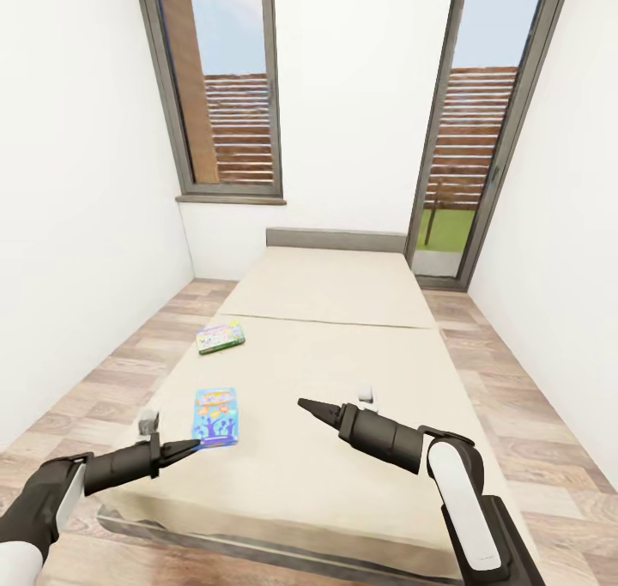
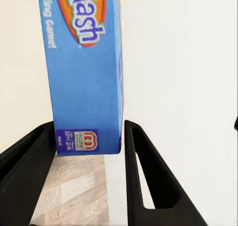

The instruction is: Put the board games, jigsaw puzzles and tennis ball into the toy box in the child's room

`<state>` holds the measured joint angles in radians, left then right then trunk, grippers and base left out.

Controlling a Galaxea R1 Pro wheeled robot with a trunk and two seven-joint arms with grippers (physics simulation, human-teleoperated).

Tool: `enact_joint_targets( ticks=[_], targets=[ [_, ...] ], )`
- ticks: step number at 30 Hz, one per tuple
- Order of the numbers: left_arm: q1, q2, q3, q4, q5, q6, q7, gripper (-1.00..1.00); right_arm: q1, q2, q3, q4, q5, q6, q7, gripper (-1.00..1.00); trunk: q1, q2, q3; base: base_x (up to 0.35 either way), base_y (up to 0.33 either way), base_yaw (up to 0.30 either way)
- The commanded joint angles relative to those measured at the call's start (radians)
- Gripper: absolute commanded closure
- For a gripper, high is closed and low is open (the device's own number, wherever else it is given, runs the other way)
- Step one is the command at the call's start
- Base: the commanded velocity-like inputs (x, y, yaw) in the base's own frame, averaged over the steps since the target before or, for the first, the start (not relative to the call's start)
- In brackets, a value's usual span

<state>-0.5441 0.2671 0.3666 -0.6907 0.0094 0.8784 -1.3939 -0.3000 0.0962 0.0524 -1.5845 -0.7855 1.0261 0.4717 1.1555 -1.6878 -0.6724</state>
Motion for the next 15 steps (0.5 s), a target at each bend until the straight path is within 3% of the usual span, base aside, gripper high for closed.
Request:
enact_joint_targets(
  ticks=[1, 7, 12, 15],
  targets=[
    [0.0, 0.007, -0.01, -0.001, -0.002, 0.011, -0.034, 1.0, -0.001, 0.001, -0.001, 0.0, 0.008, 0.003, 0.008, -1.0, -0.004, 0.007, 0.002, 0.0, 0.0, 0.0],
    [0.0, 0.084, -0.092, -0.005, -0.002, 0.013, -0.177, 1.0, -0.001, 0.0, -0.002, 0.0, 0.009, 0.003, 0.008, -1.0, -0.027, 0.049, 0.021, 0.0, 0.0, 0.0],
    [0.001, 0.135, -0.175, -0.084, -0.002, 0.004, -0.177, 1.0, -0.001, 0.0, -0.002, 0.0, 0.009, 0.003, 0.008, -1.0, -0.046, 0.084, 0.037, 0.0, 0.0, 0.0],
    [0.005, 0.154, -0.219, -0.145, -0.002, -0.037, -0.177, 1.0, -0.001, 0.0, -0.002, 0.0, 0.01, 0.003, 0.008, -1.0, -0.058, 0.105, 0.046, 0.0, 0.0, 0.0]
  ],
)
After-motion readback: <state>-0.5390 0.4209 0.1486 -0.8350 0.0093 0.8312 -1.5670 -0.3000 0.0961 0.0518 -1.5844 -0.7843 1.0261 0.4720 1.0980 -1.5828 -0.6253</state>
